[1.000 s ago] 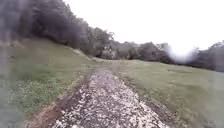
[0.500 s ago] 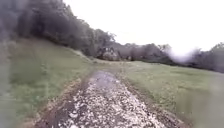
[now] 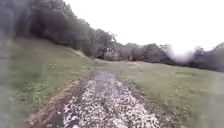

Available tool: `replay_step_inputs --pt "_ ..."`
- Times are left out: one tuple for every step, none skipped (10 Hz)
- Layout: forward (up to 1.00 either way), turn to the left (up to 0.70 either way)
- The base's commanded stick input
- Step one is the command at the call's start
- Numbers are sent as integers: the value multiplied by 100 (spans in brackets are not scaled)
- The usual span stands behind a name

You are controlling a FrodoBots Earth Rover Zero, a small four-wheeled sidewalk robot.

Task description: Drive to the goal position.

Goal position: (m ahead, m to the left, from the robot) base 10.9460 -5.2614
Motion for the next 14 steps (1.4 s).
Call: replay_step_inputs --pt "70 0" --pt "70 0" --pt "70 0" --pt "70 0" --pt "70 0" --pt "70 0" --pt "70 0" --pt "70 0" --pt "70 0" --pt "70 0" --pt "70 0" --pt "70 0" --pt "70 0" --pt "70 0"
